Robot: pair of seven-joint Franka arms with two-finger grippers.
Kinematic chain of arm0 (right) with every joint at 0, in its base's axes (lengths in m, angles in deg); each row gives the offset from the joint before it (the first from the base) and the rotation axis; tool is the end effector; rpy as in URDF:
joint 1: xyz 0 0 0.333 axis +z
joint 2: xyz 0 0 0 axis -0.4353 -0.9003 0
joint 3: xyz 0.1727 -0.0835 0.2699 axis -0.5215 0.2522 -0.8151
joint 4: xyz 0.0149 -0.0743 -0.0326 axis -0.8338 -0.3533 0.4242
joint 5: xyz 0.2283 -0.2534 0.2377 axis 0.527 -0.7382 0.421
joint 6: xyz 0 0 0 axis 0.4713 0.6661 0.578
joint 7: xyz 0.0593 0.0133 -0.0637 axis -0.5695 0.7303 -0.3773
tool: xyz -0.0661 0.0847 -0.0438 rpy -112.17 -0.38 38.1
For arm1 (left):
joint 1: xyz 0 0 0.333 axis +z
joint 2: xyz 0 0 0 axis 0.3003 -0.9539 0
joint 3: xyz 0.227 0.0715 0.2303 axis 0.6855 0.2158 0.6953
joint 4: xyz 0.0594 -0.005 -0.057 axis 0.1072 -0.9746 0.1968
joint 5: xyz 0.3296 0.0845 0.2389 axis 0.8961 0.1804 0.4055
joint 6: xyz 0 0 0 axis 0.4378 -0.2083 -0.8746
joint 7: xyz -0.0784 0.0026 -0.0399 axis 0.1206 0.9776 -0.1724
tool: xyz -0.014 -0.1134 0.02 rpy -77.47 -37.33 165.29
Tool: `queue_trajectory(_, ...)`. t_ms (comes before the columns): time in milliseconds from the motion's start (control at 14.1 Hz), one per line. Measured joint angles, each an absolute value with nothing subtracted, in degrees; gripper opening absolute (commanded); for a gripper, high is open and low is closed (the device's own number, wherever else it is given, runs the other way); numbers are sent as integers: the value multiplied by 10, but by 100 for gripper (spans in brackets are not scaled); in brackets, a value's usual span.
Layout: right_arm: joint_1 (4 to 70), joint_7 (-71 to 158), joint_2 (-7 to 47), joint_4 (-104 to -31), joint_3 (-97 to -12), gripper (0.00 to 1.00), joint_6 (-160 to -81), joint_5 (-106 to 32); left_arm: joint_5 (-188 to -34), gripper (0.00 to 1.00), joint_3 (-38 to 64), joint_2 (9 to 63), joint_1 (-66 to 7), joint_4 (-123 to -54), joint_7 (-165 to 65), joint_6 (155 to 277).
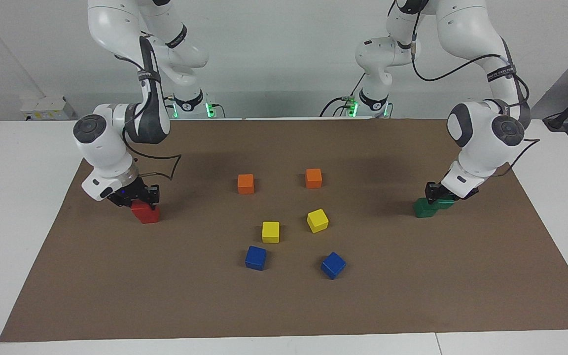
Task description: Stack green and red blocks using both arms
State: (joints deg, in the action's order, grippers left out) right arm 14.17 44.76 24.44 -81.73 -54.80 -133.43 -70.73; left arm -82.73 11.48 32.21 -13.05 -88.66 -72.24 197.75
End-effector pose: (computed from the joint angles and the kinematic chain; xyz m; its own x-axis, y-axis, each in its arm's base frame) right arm 0.5999 -0.0444 0.3352 0.9960 0.0880 0.0126 0.0877 -0.9959 0.0204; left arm 0.6269 0.0048 0.3615 0.9884 -0.1422 -0.0539 -0.1433 -0.9895 -0.0165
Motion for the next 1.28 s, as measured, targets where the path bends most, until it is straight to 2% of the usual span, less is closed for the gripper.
queue_trajectory(426, 142, 447, 244, -817, -548, 0, -1334, -707, -869, 0, 115, 323, -130, -903, -722, 1995)
queue_trajectory(639, 142, 447, 244, -817, -548, 9, -1334, -707, -870, 0, 115, 324, -128, -904, -722, 1995)
queue_trajectory(710, 142, 447, 244, -817, -548, 19, -1334, -707, -870, 0, 116, 324, -124, -904, -722, 1995)
queue_trajectory(923, 142, 447, 244, -817, -548, 71, -1334, -707, -871, 0, 116, 324, -117, -905, -706, 1995)
queue_trajectory(995, 142, 447, 244, -817, -548, 84, -1334, -707, -871, 0, 115, 324, -118, -905, -696, 1995)
queue_trajectory(1066, 142, 447, 244, -818, -548, 91, -1334, -707, -871, 0, 114, 324, -118, -905, -690, 1995)
queue_trajectory(1208, 142, 447, 244, -818, -548, 98, -1334, -707, -871, 0, 113, 324, -118, -905, -684, 1995)
queue_trajectory(1279, 142, 447, 244, -818, -548, 98, -1334, -707, -871, 0, 113, 324, -119, -905, -684, 1995)
